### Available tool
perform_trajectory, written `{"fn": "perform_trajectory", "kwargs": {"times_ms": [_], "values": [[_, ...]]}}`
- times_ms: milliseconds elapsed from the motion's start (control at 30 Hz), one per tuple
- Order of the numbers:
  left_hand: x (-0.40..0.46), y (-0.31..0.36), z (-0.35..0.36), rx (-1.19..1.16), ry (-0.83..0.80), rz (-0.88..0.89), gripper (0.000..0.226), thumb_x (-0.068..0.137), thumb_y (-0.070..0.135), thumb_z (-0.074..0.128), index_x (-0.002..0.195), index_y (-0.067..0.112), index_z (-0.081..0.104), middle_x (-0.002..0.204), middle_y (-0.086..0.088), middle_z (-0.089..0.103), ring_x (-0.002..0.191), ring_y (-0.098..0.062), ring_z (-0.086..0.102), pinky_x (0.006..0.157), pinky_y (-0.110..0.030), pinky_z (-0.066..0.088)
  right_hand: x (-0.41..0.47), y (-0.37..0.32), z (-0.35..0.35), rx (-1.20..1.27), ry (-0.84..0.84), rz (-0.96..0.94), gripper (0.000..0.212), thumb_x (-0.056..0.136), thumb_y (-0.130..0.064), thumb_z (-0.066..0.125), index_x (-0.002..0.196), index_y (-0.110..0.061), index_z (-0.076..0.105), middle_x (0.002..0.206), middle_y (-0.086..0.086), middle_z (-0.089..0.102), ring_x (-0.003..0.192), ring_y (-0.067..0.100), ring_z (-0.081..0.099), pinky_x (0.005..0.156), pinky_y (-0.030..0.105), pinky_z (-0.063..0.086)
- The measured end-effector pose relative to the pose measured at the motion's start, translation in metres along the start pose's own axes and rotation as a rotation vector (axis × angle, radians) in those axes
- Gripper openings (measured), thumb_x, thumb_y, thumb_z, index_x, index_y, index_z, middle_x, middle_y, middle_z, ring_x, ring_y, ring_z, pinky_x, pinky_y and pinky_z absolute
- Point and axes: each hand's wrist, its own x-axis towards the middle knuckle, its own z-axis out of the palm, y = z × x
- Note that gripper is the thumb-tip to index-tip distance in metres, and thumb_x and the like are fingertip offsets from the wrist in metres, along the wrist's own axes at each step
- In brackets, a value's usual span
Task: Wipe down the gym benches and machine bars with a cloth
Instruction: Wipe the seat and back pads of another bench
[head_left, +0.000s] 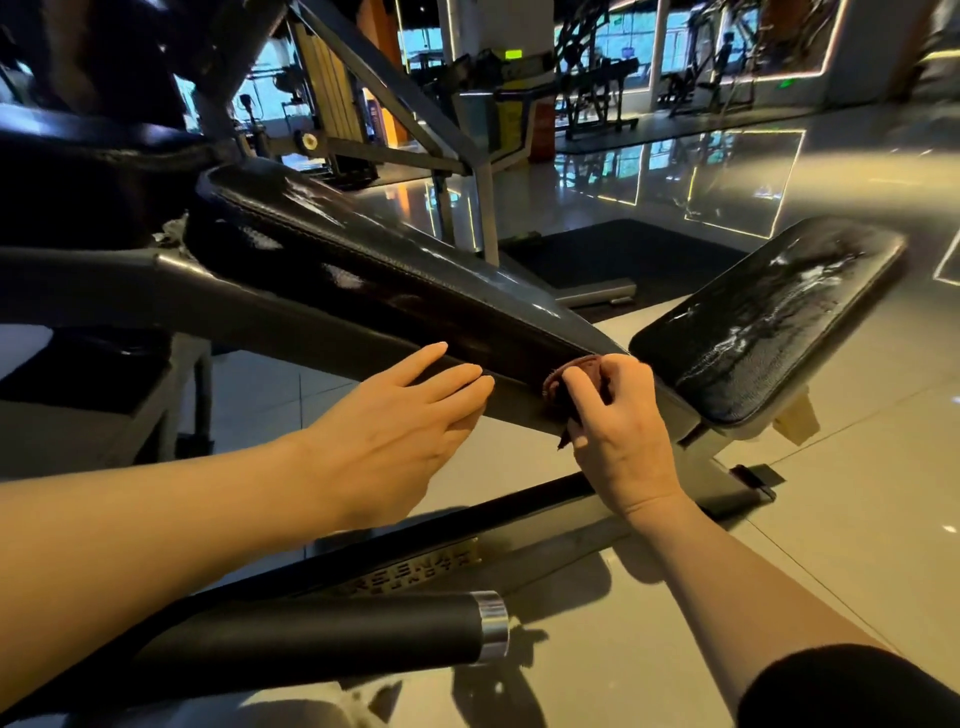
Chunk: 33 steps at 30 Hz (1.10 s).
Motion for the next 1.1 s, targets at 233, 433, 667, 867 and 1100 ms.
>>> {"fn": "perform_trajectory", "kwargs": {"times_ms": [233,433,667,867,1100], "values": [[-0.009,-0.016,-0.001,0.0,-0.03,-0.058,0.068,0.099,0.038,0.034,0.151,0.012,-0.002,0.16,-0.01,-0.014,0.146,-0.027,-0.019,0.114,-0.047,-0.018,0.029,-0.046,0.003,0.144,0.132,-0.142,0.051,0.075,-0.007,0.077,0.118,-0.007,0.05,0.113,0.018,0.047,0.1,0.029,0.049,0.07,0.031,0.055],[-0.057,-0.049,0.0,0.02,-0.064,-0.119,0.074,0.098,0.048,0.035,0.152,0.014,-0.003,0.159,-0.008,-0.018,0.145,-0.026,-0.02,0.108,-0.043,-0.021,0.041,-0.068,0.006,0.275,0.253,-0.093,0.063,0.066,-0.007,0.079,0.119,-0.009,0.044,0.116,0.013,0.041,0.103,0.028,0.046,0.083,0.028,0.047],[-0.101,-0.078,0.007,-0.005,-0.063,-0.247,0.076,0.099,0.046,0.034,0.142,0.019,-0.021,0.159,-0.006,-0.019,0.146,-0.025,-0.019,0.111,-0.044,-0.02,0.089,-0.123,-0.007,0.322,0.301,-0.238,0.059,0.072,-0.01,0.076,0.122,-0.007,0.045,0.116,0.016,0.049,0.102,0.027,0.047,0.084,0.026,0.045],[-0.093,-0.069,0.007,-0.079,-0.023,-0.263,0.082,0.097,0.049,0.038,0.15,0.017,-0.016,0.16,-0.007,-0.014,0.147,-0.026,-0.015,0.111,-0.045,-0.019,0.067,-0.101,0.002,0.22,0.32,-0.234,0.05,0.078,-0.008,0.074,0.121,-0.007,0.05,0.119,0.014,0.047,0.101,0.027,0.049,0.086,0.025,0.04],[-0.094,-0.074,-0.001,-0.142,0.029,-0.255,0.07,0.097,0.049,0.04,0.153,0.019,0.01,0.161,-0.003,0.006,0.148,-0.02,-0.003,0.112,-0.046,-0.018,0.103,-0.143,-0.003,0.278,0.366,-0.325,0.047,0.082,-0.015,0.077,0.122,-0.002,0.055,0.114,0.021,0.062,0.101,0.028,0.051,0.088,0.027,0.04]]}}
